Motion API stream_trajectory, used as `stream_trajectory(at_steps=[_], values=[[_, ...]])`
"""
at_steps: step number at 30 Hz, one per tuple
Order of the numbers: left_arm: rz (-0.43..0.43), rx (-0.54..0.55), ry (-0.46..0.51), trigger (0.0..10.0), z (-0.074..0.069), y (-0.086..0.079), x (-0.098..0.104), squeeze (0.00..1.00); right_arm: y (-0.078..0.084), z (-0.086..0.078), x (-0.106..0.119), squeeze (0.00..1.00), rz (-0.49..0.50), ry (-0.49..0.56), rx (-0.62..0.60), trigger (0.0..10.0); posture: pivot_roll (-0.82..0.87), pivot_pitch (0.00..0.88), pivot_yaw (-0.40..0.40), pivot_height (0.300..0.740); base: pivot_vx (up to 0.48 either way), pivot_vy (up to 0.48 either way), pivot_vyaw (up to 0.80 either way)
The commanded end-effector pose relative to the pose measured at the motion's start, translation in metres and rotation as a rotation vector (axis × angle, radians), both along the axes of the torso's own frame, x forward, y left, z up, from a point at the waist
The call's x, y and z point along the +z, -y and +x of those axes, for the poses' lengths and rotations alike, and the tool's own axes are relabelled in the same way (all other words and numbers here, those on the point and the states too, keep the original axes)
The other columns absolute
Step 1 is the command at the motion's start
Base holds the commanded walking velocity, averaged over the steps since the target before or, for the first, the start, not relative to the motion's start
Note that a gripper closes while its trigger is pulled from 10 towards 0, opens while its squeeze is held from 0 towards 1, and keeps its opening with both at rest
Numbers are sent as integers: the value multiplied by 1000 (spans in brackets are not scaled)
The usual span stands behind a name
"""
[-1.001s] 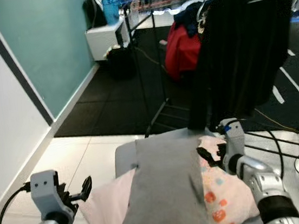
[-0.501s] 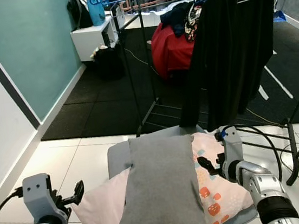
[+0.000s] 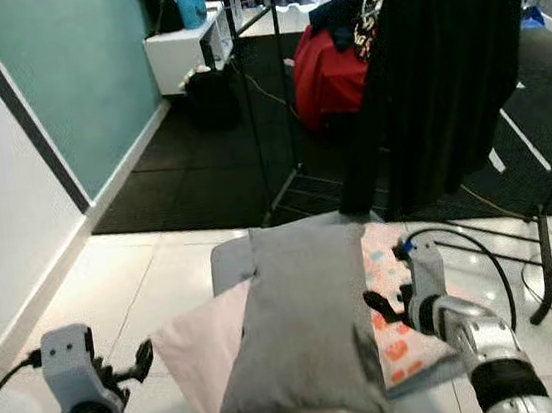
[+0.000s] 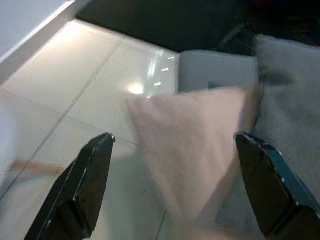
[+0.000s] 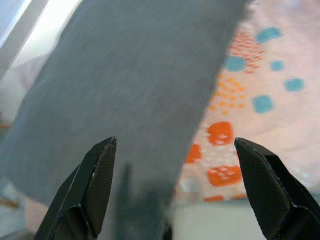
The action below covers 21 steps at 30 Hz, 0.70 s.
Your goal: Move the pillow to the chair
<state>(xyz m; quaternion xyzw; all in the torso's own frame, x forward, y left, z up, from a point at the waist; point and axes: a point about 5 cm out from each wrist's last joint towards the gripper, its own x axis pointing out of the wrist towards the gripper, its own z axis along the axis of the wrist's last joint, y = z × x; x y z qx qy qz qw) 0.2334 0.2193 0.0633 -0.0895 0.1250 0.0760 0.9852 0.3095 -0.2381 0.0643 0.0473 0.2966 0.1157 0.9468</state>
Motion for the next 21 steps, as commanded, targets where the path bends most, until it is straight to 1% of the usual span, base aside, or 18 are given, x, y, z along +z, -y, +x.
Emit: stream_trajectory(at_steps=[1, 3, 6, 9, 15, 16, 21], values=[[23, -13, -16, 10000, -5, -2, -3, 0, -3, 1, 0, 0, 6, -1, 1, 10000, -194, 73, -2, 740, 0, 0, 0], [30, -21, -25, 10000, -6, -1, -3, 0, -3, 1, 0, 0, 6, -1, 0, 10000, -194, 74, -2, 740, 0, 0, 0], [49, -33, -43, 10000, -6, 0, -4, 0, -3, 2, 1, 0, 6, -1, -2, 10000, -193, 72, -3, 740, 0, -480, 0], [40, -26, -49, 10000, -6, 1, -5, 0, -3, 3, 1, 0, 5, -1, -3, 10000, -192, 72, -3, 740, 0, -480, 0], [24, -13, -52, 10000, -5, 0, -7, 0, -4, 3, 0, 0, -3, -4, -9, 10000, -191, 72, -1, 740, 0, 0, 0], [28, -13, -58, 10000, -4, -1, -8, 0, -5, 5, 1, 0, 2, 3, -16, 10000, -174, 70, 14, 740, 0, 0, 0], [36, -19, -58, 10000, -2, -2, -7, 0, -7, 6, 1, 0, 23, 14, -29, 10000, -164, 73, 16, 740, 0, 0, 0]])
